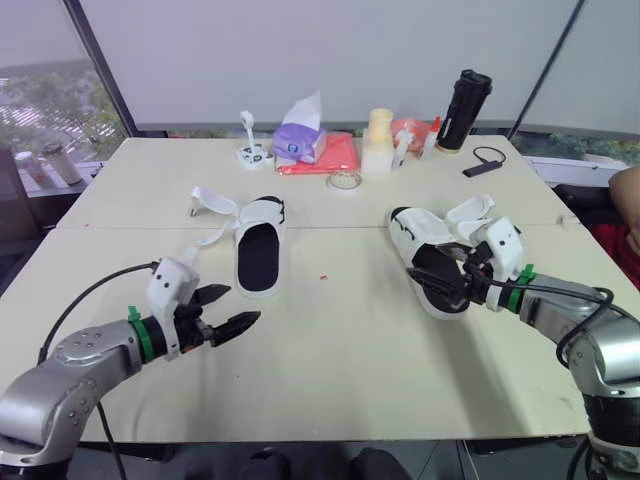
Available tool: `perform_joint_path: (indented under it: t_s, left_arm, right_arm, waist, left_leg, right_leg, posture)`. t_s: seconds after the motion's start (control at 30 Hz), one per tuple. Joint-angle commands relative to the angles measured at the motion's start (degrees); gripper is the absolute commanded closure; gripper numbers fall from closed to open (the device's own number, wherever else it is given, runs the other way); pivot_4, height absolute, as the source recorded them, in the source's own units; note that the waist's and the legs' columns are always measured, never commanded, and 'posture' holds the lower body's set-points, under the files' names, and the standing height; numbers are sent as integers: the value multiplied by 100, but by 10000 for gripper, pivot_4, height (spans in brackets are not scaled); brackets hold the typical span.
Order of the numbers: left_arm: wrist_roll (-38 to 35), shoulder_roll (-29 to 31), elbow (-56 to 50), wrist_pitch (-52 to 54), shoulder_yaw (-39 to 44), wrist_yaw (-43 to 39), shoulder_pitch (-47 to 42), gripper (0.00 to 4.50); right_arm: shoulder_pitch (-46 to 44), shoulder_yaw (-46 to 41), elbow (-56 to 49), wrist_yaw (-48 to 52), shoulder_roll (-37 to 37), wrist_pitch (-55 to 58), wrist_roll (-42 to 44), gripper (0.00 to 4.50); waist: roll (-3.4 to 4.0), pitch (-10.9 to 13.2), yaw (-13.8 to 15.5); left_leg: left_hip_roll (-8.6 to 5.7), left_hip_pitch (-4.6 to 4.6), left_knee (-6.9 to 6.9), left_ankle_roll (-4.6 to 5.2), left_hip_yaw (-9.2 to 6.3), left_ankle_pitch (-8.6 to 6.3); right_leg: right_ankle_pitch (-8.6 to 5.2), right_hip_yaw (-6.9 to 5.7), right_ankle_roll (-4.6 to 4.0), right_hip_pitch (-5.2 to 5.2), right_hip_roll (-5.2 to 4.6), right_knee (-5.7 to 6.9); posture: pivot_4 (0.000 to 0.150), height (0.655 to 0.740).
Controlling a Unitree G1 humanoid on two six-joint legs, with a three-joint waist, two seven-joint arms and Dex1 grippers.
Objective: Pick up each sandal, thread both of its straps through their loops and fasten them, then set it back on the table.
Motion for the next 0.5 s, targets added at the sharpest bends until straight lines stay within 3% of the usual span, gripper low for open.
perform_joint_path:
  t_s: [0.03,0.13,0.5]
  left_arm:
    - [73,75,-115,-164,146,37,-45,245]
    - [326,63,-40,-311,27,137,-107,245]
    - [233,-24,42,-274,49,73,-226,245]
  right_arm:
    - [-90,-108,-116,-39,11,-155,-22,0]
    - [-156,-71,-48,-111,24,-258,-124,0]
    - [-204,-30,6,-188,40,-425,-292,0]
  waist:
    - [0,0,0]
    - [0,0,5]
    - [0,0,2]
  left_leg:
    - [0,0,0,0,0,0]
    - [0,0,0,0,0,0]
    - [0,0,0,0,0,0]
  right_leg:
    - [0,0,0,0,0,0]
    - [0,0,0,0,0,0]
    - [0,0,0,0,0,0]
  posture:
    - [1500,7400]
    - [1500,7400]
    - [1500,7400]
